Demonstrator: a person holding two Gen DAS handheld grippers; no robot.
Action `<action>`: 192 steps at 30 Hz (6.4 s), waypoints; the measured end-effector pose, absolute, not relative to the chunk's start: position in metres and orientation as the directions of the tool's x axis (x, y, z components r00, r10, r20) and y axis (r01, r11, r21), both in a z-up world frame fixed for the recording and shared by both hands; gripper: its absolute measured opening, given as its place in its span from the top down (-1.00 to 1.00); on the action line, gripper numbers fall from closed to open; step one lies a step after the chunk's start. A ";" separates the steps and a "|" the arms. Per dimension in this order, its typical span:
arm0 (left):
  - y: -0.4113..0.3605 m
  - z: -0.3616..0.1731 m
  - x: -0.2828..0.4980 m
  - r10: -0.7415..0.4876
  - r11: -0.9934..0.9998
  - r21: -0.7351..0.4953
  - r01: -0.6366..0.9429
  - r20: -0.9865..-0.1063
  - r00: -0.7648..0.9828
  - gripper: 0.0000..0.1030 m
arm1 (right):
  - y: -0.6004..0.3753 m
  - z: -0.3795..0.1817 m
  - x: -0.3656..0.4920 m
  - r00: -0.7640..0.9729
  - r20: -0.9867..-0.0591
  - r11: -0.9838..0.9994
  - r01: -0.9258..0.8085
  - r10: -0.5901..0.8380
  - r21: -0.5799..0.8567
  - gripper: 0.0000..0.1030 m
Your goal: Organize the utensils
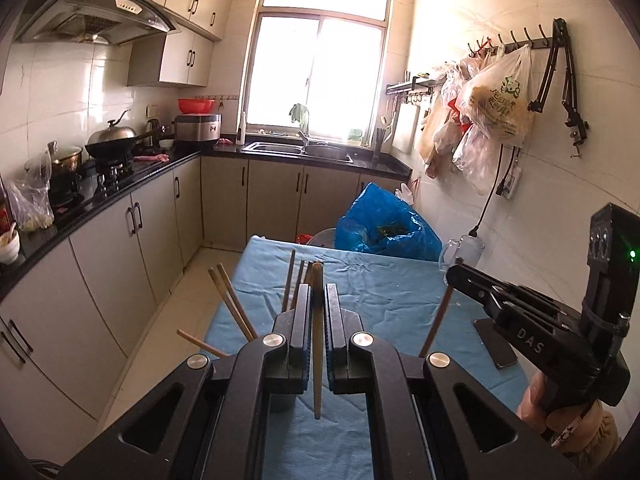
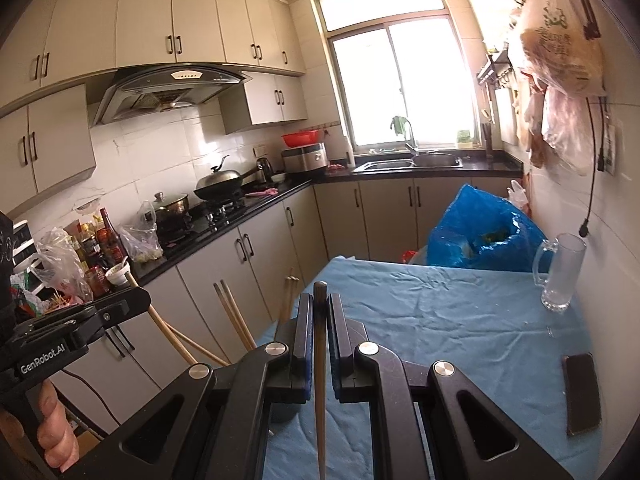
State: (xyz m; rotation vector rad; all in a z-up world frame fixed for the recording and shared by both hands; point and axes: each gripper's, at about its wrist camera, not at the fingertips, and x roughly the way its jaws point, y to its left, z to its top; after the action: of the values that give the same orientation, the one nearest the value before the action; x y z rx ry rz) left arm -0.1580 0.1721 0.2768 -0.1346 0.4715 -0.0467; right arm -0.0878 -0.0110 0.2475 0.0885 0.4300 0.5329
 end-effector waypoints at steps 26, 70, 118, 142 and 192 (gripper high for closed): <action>0.227 0.305 -0.099 0.028 0.988 -0.126 -0.087 -0.411 0.911 0.90 | 0.069 0.268 -0.023 0.761 -0.265 0.804 -0.535 0.593 0.260 0.85; 0.212 0.205 -0.045 0.070 0.990 -0.066 -0.129 -0.560 0.826 0.89 | 0.082 0.177 0.010 0.692 -0.466 0.833 -0.484 0.552 0.268 0.85; 0.133 0.236 -0.239 0.390 0.921 0.081 -0.382 -0.250 0.886 -1.00 | -0.027 0.164 -0.129 0.796 -0.436 0.906 -0.333 0.419 0.262 0.16; 0.166 0.137 -0.229 0.323 0.930 0.048 -0.364 -0.579 0.749 -1.00 | -0.004 0.106 -0.150 0.758 -0.554 0.938 -0.303 0.344 0.168 0.06; 0.196 0.101 -0.196 0.256 0.934 -0.002 -0.358 -0.695 0.672 -1.00 | 0.030 0.078 -0.133 0.715 -0.618 0.933 -0.346 0.328 0.096 -0.03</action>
State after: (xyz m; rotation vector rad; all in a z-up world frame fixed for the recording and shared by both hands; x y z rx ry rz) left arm -0.1964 0.1959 0.1012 -0.1428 0.7588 0.3471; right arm -0.1330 0.0301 0.0776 -0.0273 0.6786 0.3732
